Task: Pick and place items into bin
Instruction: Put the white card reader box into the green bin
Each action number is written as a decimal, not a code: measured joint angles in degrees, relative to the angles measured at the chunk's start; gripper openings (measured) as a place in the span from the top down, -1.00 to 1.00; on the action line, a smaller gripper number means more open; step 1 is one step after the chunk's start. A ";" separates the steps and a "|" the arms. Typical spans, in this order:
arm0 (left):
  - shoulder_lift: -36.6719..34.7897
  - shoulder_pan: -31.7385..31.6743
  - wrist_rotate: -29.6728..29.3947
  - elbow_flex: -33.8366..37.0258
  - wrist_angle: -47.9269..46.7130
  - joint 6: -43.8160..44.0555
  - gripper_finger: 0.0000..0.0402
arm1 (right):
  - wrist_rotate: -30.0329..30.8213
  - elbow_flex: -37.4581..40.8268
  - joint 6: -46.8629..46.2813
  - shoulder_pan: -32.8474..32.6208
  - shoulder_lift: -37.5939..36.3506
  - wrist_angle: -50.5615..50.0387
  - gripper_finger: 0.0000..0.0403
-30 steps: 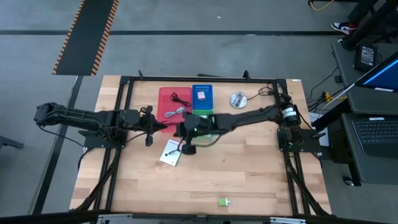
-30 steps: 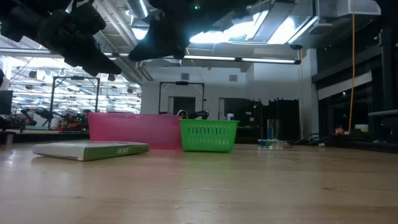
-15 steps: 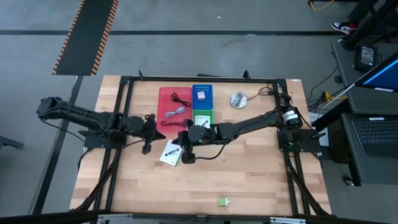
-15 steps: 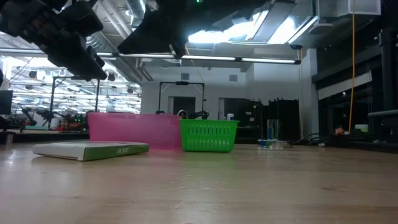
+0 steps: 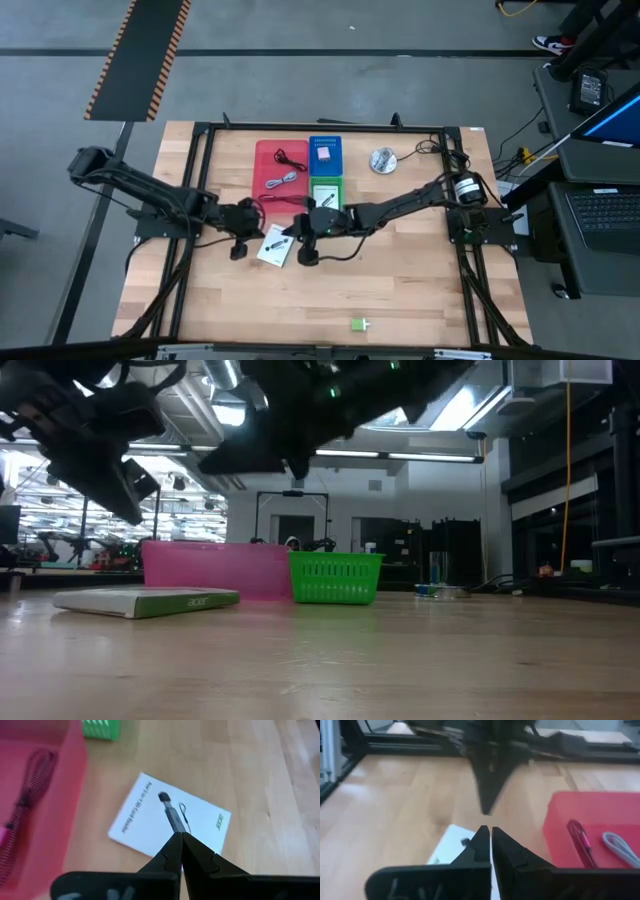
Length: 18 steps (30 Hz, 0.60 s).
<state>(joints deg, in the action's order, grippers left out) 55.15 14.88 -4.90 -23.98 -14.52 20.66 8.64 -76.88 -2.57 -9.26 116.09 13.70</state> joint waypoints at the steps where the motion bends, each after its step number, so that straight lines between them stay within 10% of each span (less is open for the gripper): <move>1: 0.52 0.44 -0.05 -0.09 -0.07 0.53 0.98 | 0.03 0.62 -0.17 0.06 0.00 0.25 1.00; 18: 18.28 -3.36 -6.75 -8.09 -4.52 -2.38 0.98 | -0.15 0.30 -0.25 0.20 0.07 0.29 1.00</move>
<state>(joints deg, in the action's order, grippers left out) 73.44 11.51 -11.66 -32.07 -19.04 18.28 8.49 -76.58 -2.82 -9.06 116.16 13.98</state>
